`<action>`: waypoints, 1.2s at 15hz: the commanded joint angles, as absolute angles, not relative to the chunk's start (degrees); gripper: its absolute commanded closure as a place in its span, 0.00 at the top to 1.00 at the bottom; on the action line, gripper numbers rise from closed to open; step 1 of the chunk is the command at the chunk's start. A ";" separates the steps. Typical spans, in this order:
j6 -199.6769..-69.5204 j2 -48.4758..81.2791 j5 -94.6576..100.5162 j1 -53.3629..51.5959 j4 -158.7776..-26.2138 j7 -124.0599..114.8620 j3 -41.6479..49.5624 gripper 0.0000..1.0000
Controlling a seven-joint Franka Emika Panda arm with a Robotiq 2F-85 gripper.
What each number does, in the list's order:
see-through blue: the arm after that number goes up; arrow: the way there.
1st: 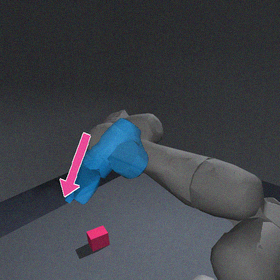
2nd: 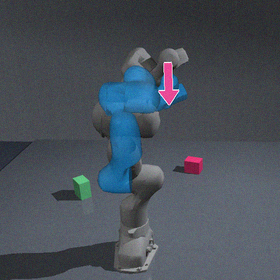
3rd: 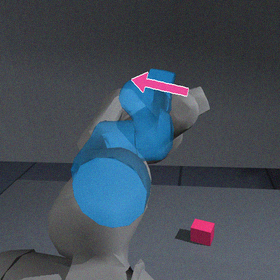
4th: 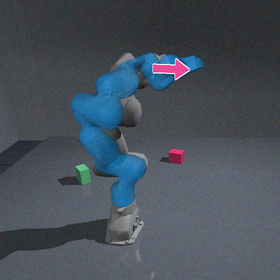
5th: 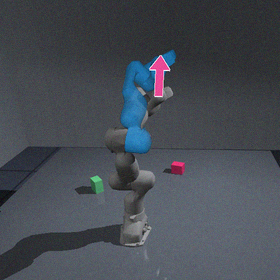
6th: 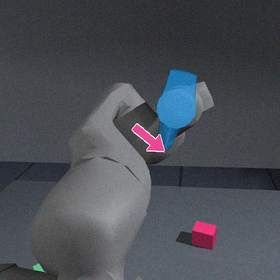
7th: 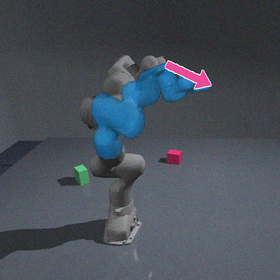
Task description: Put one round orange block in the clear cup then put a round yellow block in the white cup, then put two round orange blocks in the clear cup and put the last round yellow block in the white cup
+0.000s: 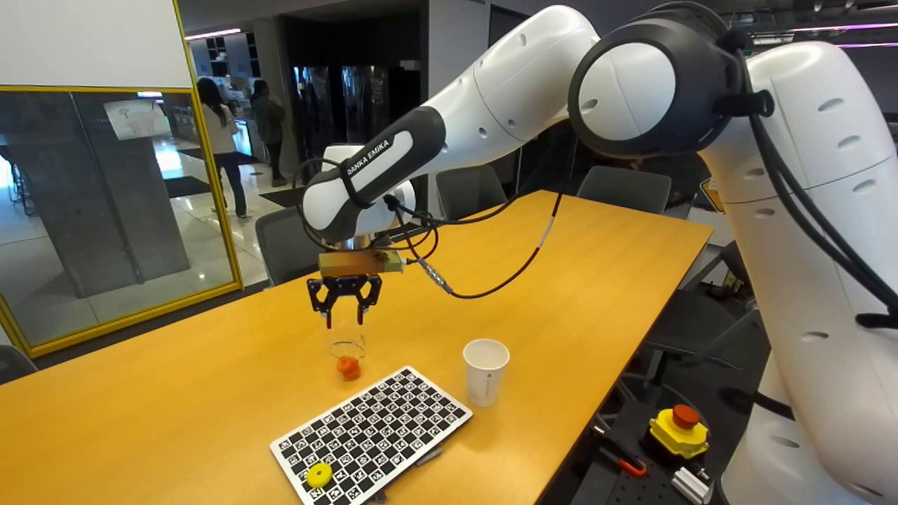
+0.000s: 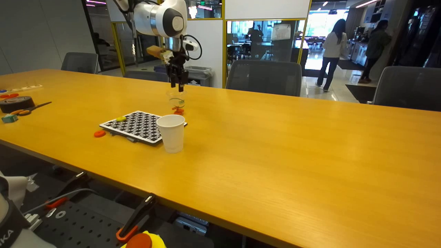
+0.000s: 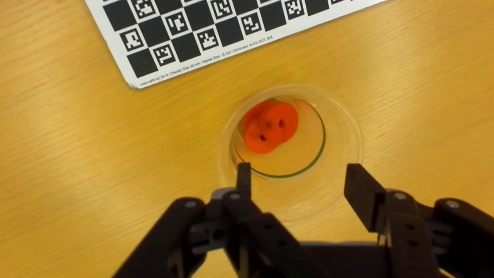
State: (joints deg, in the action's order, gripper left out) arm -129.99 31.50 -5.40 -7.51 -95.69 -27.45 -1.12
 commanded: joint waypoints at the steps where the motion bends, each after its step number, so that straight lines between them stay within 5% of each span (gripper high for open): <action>1: -129.00 30.30 -6.55 -8.03 -95.69 -27.32 -1.04 0.98; 18: -141.33 20.31 -7.52 -14.87 -120.69 -27.73 -7.46 1.00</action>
